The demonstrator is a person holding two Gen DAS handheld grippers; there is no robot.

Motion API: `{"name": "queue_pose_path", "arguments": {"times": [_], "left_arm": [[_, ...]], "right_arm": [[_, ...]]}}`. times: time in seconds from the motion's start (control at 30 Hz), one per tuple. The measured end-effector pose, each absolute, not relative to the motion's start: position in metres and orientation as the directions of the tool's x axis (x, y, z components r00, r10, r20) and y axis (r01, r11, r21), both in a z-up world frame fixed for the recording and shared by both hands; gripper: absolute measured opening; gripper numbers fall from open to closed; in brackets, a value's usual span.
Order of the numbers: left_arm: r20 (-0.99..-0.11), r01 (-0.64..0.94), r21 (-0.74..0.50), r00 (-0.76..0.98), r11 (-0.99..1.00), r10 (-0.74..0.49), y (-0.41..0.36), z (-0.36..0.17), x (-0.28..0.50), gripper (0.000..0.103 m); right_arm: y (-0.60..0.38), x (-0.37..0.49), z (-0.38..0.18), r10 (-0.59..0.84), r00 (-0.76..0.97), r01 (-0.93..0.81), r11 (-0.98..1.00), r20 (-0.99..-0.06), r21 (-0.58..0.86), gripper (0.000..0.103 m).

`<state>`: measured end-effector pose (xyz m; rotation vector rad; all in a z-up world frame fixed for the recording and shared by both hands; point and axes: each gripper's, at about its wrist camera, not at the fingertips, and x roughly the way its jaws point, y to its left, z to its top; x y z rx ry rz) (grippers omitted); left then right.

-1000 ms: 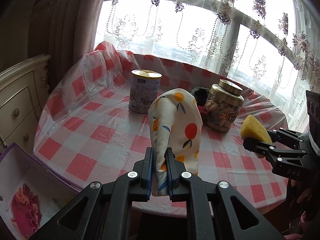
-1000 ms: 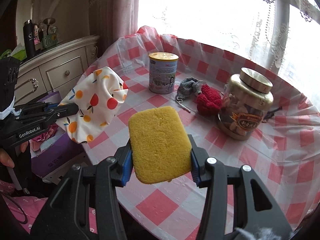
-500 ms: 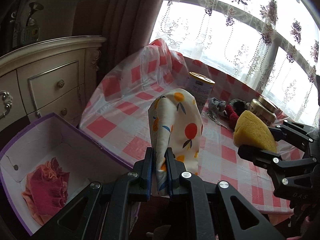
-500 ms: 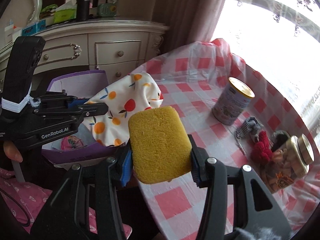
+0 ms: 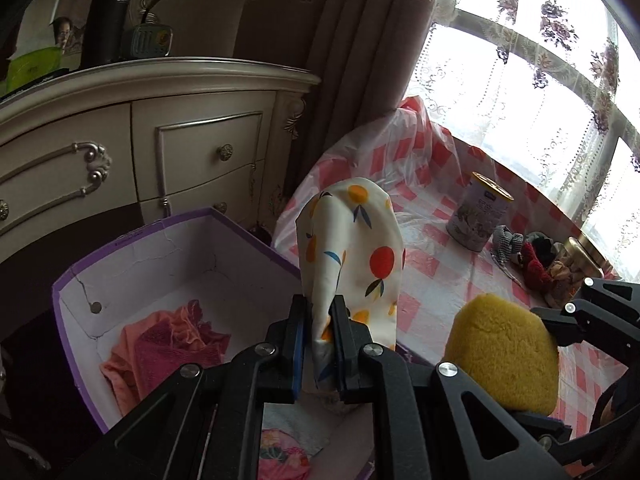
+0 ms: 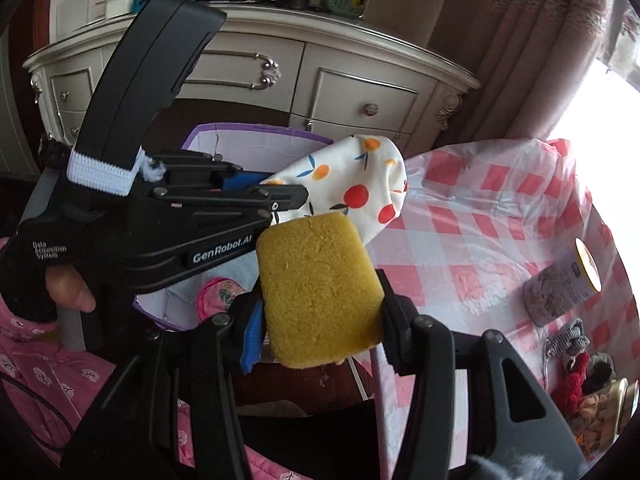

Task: Organize soft objects
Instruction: 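Carry cloth and sponge to the white box and release both tools, then move both open tools back over the table toward the red toy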

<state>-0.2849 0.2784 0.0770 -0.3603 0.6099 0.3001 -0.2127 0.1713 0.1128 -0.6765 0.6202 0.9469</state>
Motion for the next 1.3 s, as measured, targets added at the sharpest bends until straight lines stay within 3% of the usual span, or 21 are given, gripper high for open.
{"name": "queue_pose_path", "arguments": {"times": [0.37, 0.43, 0.5, 0.57, 0.67, 0.87, 1.07, 1.2, 1.3], "left_arm": [[-0.657, -0.553, -0.138, 0.672, 0.822, 0.342, 0.328, 0.062, -0.319, 0.016], [-0.656, -0.606, -0.111, 0.64, 0.788, 0.4, 0.334, 0.063, -0.321, 0.03], [-0.638, -0.658, -0.104, 0.619, 0.746, 0.458, 0.338, 0.068, -0.326, 0.068], [-0.606, -0.675, -0.129, 0.633, 0.727, 0.481, 0.336, 0.074, -0.33, 0.08], [-0.562, -0.64, -0.128, 0.676, 0.758, 0.477, 0.316, 0.085, -0.325, 0.083], [-0.601, -0.281, -0.057, 0.776, 0.958, 0.191, 0.23, 0.09, -0.259, 0.084], [-0.719, 0.042, -0.236, 0.664, 0.971, -0.204, 0.136, 0.076, -0.162, 0.085], [-0.749, 0.113, -0.311, 0.583, 0.944, -0.316, 0.065, 0.063, -0.086, 0.085], [-0.704, 0.117, -0.475, 0.544, 0.872, -0.456, 0.027, 0.055, -0.032, 0.085]], "right_arm": [[0.219, -0.216, 0.092, 0.53, 0.363, -0.92, 0.335, -0.766, -0.203, 0.054], [0.221, -0.216, 0.09, 0.543, 0.344, -0.925, 0.335, -0.766, -0.178, 0.058], [0.217, -0.215, 0.09, 0.559, 0.332, -0.927, 0.34, -0.76, -0.155, 0.062], [0.208, -0.21, 0.093, 0.568, 0.346, -0.918, 0.369, -0.747, -0.145, 0.069], [0.181, -0.198, 0.102, 0.581, 0.381, -0.89, 0.441, -0.719, -0.115, 0.072], [0.081, -0.166, 0.106, 0.456, 0.568, -0.73, 0.664, -0.685, -0.164, 0.074], [-0.054, -0.147, 0.09, 0.229, 0.693, -0.446, 0.881, -0.684, -0.156, 0.075], [-0.15, -0.14, 0.075, 0.14, 0.689, -0.225, 0.974, -0.711, -0.026, 0.075], [-0.206, -0.139, 0.067, 0.105, 0.687, -0.09, 0.994, -0.719, 0.06, 0.075]]}}
